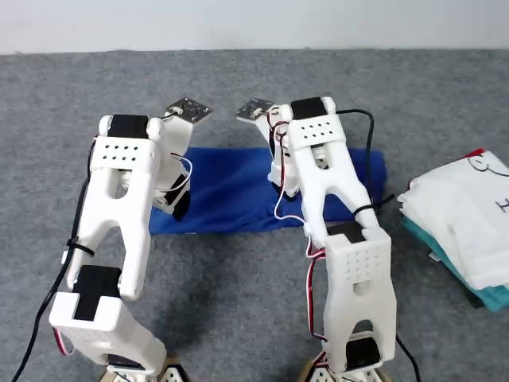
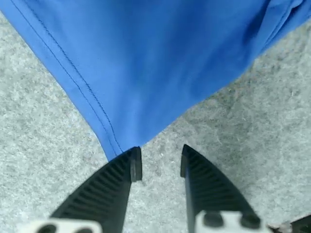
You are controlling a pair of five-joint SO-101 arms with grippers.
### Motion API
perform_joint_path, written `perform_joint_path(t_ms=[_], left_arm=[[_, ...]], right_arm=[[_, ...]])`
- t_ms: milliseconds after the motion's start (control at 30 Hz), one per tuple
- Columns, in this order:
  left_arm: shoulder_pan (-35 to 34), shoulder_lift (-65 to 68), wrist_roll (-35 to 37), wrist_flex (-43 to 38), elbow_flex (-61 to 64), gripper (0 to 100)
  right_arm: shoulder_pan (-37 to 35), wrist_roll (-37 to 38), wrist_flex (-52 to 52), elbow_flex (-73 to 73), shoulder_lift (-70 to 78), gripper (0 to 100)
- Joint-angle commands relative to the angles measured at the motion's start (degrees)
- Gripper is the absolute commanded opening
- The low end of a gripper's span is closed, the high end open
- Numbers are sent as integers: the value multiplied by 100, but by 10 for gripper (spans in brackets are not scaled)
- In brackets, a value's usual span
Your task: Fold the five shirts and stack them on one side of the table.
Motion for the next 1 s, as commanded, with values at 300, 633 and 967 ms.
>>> perform_joint_path(t_ms=[300, 633, 967], left_arm=[[9, -264, -44, 26, -22, 137], [-976, -176, 1547, -1319, -40, 143], [-1081, 1486, 2875, -2031, -75, 247]], right_arm=[[31, -53, -1552, -70, 919, 242], [690, -53, 127, -132, -804, 243], [1754, -53, 831, -88, -2325, 242]])
